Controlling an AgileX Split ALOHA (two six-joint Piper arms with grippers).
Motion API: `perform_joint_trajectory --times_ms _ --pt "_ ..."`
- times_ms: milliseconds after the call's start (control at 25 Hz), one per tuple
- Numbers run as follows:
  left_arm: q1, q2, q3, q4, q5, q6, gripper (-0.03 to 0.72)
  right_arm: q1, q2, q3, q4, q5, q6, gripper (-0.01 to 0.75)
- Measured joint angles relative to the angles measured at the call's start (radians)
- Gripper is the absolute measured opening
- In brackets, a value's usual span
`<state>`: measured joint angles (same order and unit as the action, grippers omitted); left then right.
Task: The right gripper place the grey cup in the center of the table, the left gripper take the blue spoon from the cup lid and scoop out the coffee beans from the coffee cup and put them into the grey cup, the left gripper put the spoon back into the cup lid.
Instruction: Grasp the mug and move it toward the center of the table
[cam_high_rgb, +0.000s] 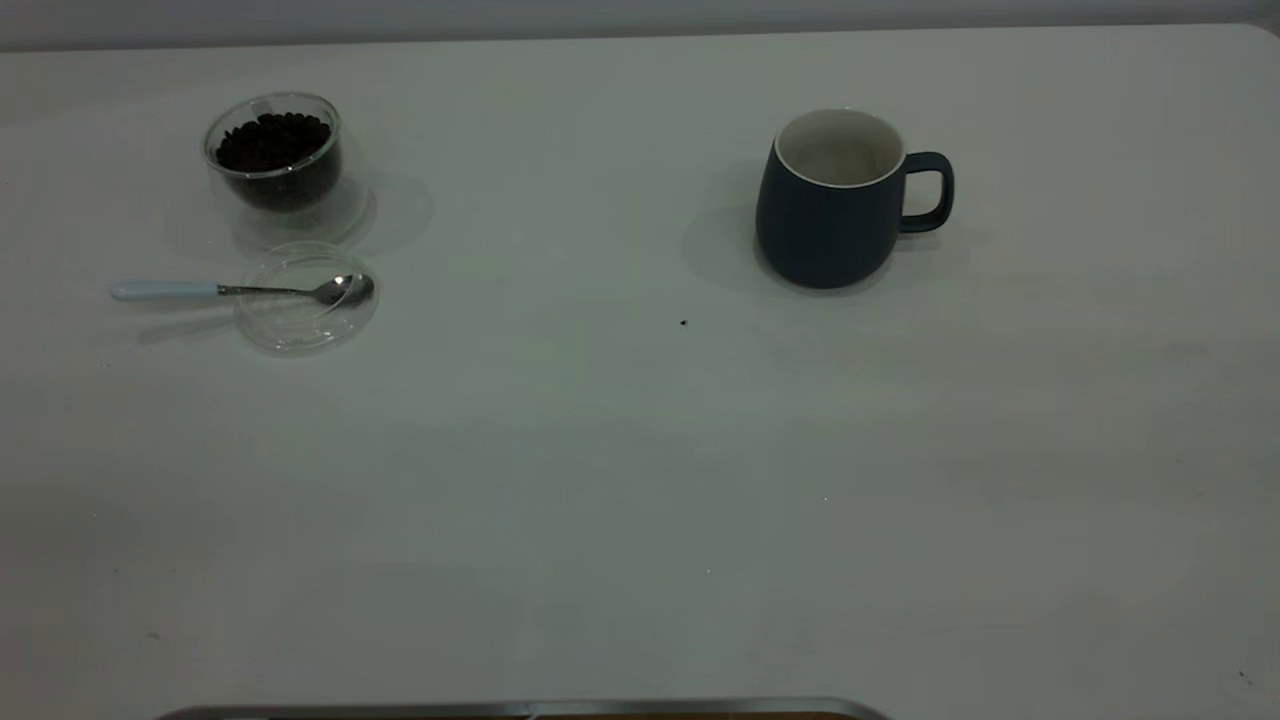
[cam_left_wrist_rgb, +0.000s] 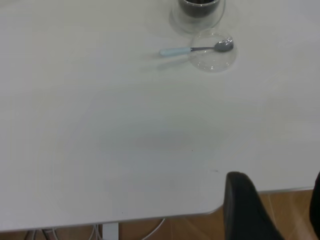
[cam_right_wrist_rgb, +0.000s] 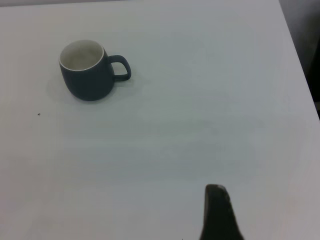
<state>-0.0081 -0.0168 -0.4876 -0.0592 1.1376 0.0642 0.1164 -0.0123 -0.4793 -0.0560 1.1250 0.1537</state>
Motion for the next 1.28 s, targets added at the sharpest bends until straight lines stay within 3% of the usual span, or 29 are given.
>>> perform_joint_trajectory --times_ms 720,920,1280 --pt "0.0 0.0 0.0 0.0 0.0 0.0 0.387 0.0 0.0 0.0 0.002 0.0 0.0 0.531" --pt "0.0 0.0 0.0 0.0 0.0 -0.001 0.387 0.0 0.01 0.0 0.086 -0.004 -0.02 0.531" --pt "0.0 0.0 0.0 0.0 0.0 -0.001 0.387 0.0 0.367 -0.002 0.258 -0.057 -0.228 0.531"
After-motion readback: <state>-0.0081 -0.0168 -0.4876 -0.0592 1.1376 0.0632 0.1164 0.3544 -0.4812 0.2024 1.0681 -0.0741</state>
